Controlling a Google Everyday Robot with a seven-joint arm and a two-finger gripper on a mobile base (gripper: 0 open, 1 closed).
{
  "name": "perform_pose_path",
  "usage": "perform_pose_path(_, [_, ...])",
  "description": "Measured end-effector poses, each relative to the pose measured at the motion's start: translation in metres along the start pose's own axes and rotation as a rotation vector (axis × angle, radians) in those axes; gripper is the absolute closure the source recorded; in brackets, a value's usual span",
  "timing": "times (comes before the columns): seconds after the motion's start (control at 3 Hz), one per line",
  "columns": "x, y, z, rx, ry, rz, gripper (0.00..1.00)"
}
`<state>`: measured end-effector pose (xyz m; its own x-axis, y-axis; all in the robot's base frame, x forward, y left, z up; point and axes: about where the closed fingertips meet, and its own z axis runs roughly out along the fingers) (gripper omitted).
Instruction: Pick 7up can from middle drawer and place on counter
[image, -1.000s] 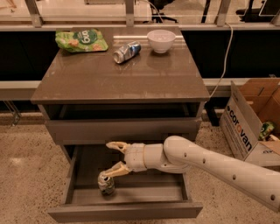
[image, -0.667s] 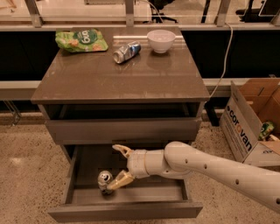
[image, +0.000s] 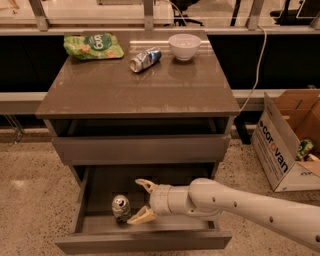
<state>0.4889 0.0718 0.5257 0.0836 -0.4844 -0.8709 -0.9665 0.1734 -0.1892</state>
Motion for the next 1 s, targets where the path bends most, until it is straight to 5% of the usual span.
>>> perform_pose_path(1.0, [0.041, -0.003, 0.054, -0.019, -0.008, 0.075, 0.26])
